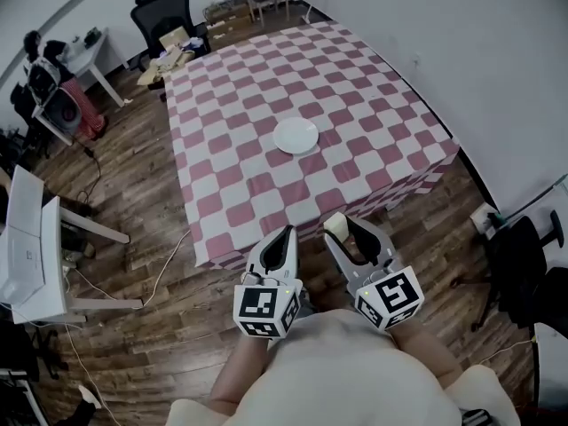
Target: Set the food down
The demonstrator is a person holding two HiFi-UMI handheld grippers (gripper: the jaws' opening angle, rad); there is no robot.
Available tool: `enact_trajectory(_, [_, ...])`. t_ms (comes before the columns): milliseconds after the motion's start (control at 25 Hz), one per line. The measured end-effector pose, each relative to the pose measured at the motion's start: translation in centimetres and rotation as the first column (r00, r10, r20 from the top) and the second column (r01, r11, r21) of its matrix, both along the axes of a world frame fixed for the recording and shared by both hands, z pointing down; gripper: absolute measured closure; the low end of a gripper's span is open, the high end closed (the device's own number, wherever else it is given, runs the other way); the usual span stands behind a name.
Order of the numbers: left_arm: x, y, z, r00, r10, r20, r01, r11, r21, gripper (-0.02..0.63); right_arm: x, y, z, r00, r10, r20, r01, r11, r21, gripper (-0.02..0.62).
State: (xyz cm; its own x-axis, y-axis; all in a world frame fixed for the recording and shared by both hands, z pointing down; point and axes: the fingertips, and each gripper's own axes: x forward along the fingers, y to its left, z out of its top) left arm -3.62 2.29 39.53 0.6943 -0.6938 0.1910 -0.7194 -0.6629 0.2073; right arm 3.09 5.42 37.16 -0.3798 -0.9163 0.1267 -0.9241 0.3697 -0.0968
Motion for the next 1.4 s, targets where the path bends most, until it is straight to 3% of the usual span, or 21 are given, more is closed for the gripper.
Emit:
enact_trajectory(840, [-2.8,-11.7,1.4,0.999,0.05,0.016,-0.05,0.999,-0.008,0.6,-2.1,-11.7,1.1,0.997,0.072,0.003,-0.072,0.997,-0.002,0.434])
enact_trajectory(1400, [-2.6,-17.0,1.4,1.0,0.003,0.013,-0.003,1.0,-0.021,0.598,-0.8,-17.5,1.0,0.999,0.051,-0.001,-0.051,0.999,-0.006,0.434])
